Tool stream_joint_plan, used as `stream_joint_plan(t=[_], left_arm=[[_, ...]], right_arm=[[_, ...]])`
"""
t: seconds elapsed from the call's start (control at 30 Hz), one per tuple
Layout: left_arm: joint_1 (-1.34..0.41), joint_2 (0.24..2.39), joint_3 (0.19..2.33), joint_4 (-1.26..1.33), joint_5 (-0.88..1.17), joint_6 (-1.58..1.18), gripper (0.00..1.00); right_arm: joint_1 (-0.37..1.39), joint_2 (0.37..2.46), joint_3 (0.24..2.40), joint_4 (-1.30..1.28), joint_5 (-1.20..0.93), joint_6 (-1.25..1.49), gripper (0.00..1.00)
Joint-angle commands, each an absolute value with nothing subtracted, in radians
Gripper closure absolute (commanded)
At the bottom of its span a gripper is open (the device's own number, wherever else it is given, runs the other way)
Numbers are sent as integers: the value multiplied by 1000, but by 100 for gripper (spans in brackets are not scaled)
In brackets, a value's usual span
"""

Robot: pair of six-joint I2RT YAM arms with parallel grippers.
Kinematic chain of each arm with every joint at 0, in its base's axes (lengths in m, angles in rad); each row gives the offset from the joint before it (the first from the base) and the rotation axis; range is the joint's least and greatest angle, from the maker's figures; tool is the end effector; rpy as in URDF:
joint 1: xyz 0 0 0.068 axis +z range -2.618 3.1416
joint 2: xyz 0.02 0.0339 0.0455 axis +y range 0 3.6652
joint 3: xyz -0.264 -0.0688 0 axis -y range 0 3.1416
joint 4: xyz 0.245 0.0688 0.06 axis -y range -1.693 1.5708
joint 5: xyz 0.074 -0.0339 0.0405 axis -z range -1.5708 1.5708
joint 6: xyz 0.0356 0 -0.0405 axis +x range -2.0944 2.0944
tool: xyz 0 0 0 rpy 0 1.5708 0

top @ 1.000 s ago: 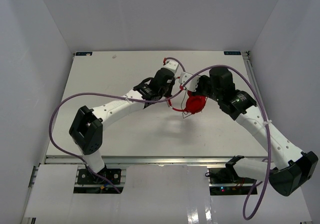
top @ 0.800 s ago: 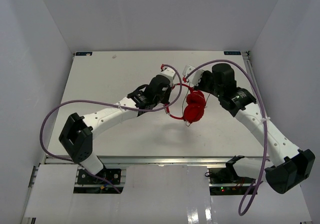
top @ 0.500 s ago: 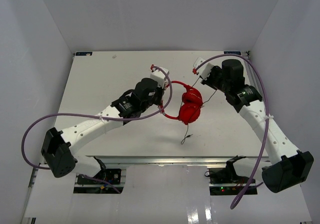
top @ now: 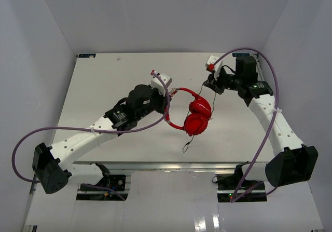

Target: Wrap the headphones

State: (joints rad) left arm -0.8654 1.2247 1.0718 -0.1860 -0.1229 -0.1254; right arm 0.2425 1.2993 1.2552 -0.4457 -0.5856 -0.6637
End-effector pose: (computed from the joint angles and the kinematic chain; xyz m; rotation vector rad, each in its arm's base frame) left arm 0.1880 -0.2140 0.3475 0.6240 1.8430 -0.5489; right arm 0.2749 0.0883 0.3682 -1.1749 1.6045 0.3314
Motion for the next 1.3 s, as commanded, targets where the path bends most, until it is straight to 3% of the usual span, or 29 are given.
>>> stream_joint_plan(t=[0.0,0.2,0.37,0.57,0.67,0.87,1.27], left_arm=[[-870,1179,1142,-83,67,-215,100],[-870,1223,1260,-94,129,-261,100],[-870,1253,1360,-145,62,-242,100],[-870,1301,1453,-158,43,-246,100],[-870,1314,1488,-156,27,-264,100],[-870,1328,1574,-140,-52,-297,100],[-868,1345,1709,-126,-440,-328,100]], right_arm=[[174,1352,1239,-372,-907,-523,80],[160,1432,1230,-252,-1108,-363,72],[160,1470,1238,-220,-1190,-330,65],[160,1476,1124,92,-1291,-63,55],[162,1464,1067,239,-1312,71,54],[178,1453,1000,268,-1296,74,55],[198,1383,885,288,-1278,63,55]])
